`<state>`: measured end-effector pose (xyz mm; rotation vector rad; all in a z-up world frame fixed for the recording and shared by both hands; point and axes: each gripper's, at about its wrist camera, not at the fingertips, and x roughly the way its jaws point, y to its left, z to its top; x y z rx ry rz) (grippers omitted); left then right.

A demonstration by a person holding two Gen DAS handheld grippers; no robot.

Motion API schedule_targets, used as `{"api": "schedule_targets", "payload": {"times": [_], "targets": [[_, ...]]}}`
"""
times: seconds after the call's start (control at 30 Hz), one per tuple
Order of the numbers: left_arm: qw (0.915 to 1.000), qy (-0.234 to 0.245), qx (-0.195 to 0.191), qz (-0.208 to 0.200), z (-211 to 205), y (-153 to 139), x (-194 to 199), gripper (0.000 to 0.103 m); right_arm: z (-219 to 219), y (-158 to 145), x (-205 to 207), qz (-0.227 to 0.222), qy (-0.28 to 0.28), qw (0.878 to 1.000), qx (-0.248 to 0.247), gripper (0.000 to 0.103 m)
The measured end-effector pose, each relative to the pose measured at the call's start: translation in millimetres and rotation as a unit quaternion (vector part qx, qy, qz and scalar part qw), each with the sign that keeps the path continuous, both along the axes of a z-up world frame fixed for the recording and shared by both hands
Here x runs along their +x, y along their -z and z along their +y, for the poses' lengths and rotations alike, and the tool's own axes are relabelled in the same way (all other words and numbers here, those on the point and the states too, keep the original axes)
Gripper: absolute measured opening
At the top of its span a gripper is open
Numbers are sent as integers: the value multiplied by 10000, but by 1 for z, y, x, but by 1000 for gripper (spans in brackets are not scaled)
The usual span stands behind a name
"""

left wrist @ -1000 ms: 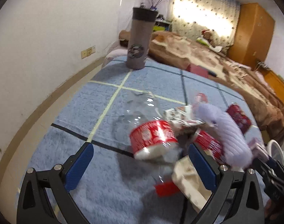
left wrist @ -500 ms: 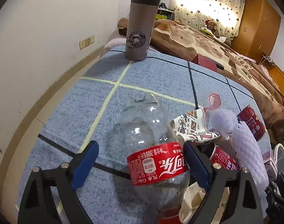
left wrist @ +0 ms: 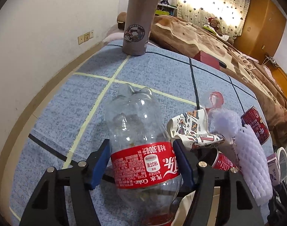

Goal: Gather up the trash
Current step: 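Grasp the clear Coca-Cola bottle with the left tool while the right tool grasps the purple milk carton, then lift the bottle and carton and carry both over the white mesh bin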

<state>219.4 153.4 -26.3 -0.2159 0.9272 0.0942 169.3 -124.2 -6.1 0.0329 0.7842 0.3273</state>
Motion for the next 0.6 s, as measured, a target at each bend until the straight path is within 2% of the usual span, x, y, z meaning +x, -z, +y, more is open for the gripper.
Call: {"api": "schedule_targets", "payload": {"times": [0.6], "targets": [[9981,100,260,-557,-9,-39,-30,67,-9,-12,-8,-283,143,9994,164,41]]}}
